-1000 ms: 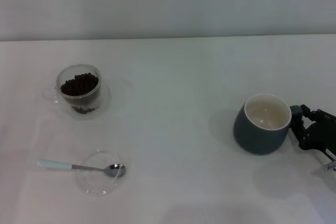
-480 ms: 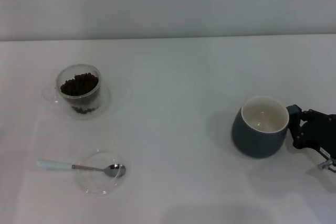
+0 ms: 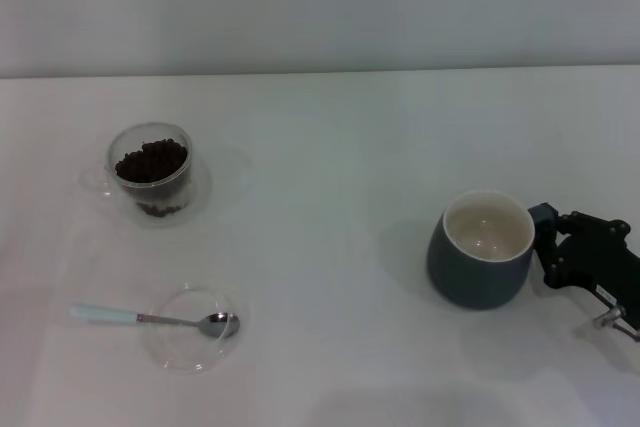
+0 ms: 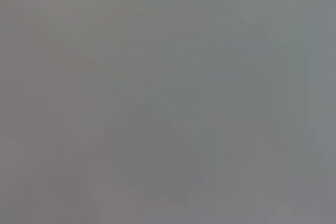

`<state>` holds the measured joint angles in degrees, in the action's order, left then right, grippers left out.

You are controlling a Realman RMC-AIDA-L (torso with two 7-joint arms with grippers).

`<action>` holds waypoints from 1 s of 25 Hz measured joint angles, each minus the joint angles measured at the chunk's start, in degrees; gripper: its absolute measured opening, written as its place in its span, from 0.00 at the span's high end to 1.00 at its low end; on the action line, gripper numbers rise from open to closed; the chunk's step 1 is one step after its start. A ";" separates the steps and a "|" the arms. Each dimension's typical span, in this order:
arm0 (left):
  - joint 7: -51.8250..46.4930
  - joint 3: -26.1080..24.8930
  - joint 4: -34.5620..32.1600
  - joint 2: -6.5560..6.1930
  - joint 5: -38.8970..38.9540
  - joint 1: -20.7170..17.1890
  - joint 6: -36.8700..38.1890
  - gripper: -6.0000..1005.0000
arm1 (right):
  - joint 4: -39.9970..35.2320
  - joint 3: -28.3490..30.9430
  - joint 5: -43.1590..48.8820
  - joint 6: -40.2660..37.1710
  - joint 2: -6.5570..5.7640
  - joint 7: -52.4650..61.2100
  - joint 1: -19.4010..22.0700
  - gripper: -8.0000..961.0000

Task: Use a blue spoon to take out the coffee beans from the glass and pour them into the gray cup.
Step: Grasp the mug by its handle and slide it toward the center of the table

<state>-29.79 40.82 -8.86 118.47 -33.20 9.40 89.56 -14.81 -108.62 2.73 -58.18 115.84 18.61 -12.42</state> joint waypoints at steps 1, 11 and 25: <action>0.00 0.10 -0.01 0.00 -0.02 0.03 0.00 0.13 | -0.12 -0.33 0.01 -0.01 0.00 0.13 0.01 0.88; 0.00 0.31 0.03 0.24 -0.03 0.18 0.00 0.13 | -2.65 -5.89 -0.10 -0.03 0.00 1.64 -0.03 0.88; -0.10 0.48 0.29 0.44 -0.14 0.11 0.27 0.13 | -6.35 -11.32 -0.19 0.49 0.17 1.87 -0.15 0.88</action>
<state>-29.90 41.30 -8.58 118.92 -33.34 9.51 89.83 -21.17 -119.94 2.54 -57.69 116.02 20.48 -12.57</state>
